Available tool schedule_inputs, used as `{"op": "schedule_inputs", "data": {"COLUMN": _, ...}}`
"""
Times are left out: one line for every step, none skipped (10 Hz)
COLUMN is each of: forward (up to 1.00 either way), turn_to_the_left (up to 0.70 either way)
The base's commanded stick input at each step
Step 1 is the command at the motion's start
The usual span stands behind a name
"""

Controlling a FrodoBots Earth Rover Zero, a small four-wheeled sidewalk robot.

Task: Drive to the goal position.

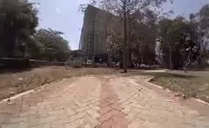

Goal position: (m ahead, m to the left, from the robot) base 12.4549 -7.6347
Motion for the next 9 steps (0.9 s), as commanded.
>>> {"op": "schedule_inputs", "data": {"forward": 1.00, "turn_to_the_left": 0.00}}
{"op": "schedule_inputs", "data": {"forward": 1.00, "turn_to_the_left": 0.00}}
{"op": "schedule_inputs", "data": {"forward": 1.00, "turn_to_the_left": 0.00}}
{"op": "schedule_inputs", "data": {"forward": 1.00, "turn_to_the_left": 0.00}}
{"op": "schedule_inputs", "data": {"forward": 1.00, "turn_to_the_left": 0.00}}
{"op": "schedule_inputs", "data": {"forward": 1.00, "turn_to_the_left": 0.00}}
{"op": "schedule_inputs", "data": {"forward": 1.00, "turn_to_the_left": 0.00}}
{"op": "schedule_inputs", "data": {"forward": 1.00, "turn_to_the_left": 0.00}}
{"op": "schedule_inputs", "data": {"forward": 1.00, "turn_to_the_left": -0.34}}
